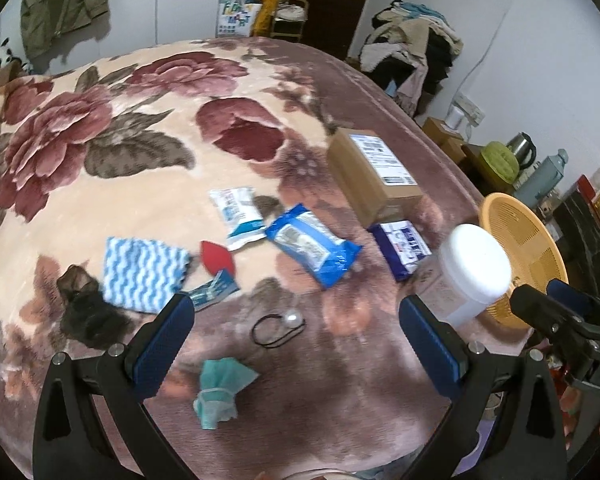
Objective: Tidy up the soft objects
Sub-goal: 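Move both tools back over the remaining items on the bed, then grasp the teal face mask with the left tool while the right tool grasps the pearl hair tie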
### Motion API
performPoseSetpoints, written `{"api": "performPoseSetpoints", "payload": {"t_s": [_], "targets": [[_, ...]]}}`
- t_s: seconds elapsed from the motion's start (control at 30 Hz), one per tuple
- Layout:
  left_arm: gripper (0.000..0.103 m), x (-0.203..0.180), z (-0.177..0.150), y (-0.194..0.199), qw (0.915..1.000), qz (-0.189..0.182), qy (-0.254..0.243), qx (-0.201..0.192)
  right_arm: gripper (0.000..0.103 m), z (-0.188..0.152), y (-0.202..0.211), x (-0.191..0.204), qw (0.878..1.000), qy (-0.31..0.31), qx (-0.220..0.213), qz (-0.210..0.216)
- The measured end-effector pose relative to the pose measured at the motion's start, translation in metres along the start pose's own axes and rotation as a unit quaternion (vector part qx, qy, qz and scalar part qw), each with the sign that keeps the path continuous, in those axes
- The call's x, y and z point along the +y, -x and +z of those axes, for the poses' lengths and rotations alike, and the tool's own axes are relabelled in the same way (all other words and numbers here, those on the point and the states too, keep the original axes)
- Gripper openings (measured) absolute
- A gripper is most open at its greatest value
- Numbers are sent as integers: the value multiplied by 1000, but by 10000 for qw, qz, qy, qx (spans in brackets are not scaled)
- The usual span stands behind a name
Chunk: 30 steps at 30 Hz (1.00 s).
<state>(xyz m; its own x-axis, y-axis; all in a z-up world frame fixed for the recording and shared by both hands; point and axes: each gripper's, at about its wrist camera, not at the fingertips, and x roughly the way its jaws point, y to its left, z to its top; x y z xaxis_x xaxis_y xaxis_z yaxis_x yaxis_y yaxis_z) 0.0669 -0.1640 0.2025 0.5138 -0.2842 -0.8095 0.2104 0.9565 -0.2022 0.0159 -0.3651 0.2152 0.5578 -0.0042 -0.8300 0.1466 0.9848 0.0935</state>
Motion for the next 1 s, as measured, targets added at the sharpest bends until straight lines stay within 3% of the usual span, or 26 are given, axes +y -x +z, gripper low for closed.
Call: {"api": "performPoseSetpoints", "payload": {"t_s": [0.6, 0.87, 1.0], "targets": [[103, 110, -32, -17, 9966, 308, 695, 306, 103, -20, -54, 92, 9962, 625, 458, 399], [103, 137, -57, -53, 9927, 312, 952, 667, 103, -34, -103, 104, 9932, 627, 837, 506], [102, 145, -67, -71, 9910, 291, 996, 842, 98, -36, -129, 102, 9916, 477, 1018, 633]]}}
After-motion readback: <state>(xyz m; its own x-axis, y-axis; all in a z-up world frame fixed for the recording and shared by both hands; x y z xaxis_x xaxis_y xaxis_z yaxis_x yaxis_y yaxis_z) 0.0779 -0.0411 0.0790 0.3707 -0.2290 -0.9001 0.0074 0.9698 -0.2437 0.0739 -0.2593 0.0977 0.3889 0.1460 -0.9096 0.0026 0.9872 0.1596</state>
